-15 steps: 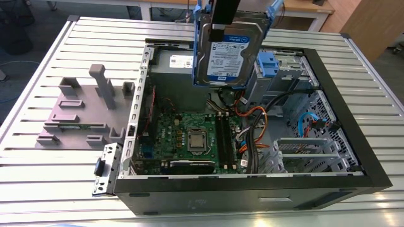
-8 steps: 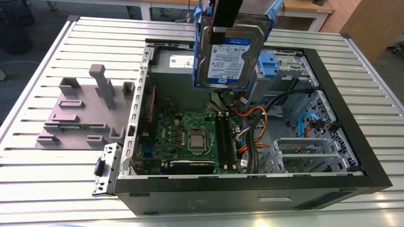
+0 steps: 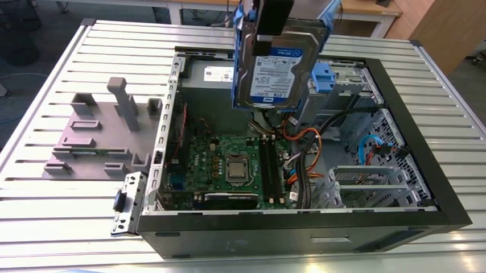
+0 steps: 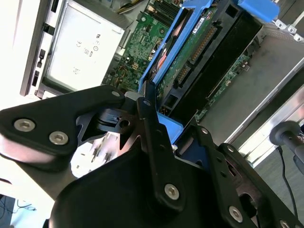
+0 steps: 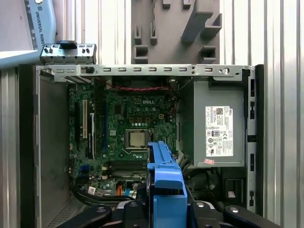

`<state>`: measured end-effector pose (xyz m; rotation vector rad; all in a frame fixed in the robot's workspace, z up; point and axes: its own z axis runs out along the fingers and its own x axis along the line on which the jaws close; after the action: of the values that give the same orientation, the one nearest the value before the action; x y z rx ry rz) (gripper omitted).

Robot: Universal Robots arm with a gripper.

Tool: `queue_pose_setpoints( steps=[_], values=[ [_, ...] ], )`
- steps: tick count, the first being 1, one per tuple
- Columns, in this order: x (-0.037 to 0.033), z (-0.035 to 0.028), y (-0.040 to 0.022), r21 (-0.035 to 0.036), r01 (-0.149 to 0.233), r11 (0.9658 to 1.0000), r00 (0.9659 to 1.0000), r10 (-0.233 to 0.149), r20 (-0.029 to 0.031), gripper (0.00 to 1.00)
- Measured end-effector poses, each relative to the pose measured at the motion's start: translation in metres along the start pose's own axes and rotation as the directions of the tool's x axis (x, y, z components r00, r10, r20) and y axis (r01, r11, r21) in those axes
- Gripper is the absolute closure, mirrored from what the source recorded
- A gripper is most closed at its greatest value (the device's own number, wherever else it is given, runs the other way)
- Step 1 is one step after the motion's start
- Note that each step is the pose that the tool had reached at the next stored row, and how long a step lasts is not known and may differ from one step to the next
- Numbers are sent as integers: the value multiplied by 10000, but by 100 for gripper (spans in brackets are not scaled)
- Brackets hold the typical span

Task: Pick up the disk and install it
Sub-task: 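Pick up the disk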

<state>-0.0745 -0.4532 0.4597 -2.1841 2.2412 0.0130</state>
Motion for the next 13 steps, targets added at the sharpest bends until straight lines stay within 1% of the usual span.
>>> queue_pose_setpoints(
  steps=[13],
  values=[
    [66,0,-9,-1,-1,10000,10000,1,-1,63]
  ],
)
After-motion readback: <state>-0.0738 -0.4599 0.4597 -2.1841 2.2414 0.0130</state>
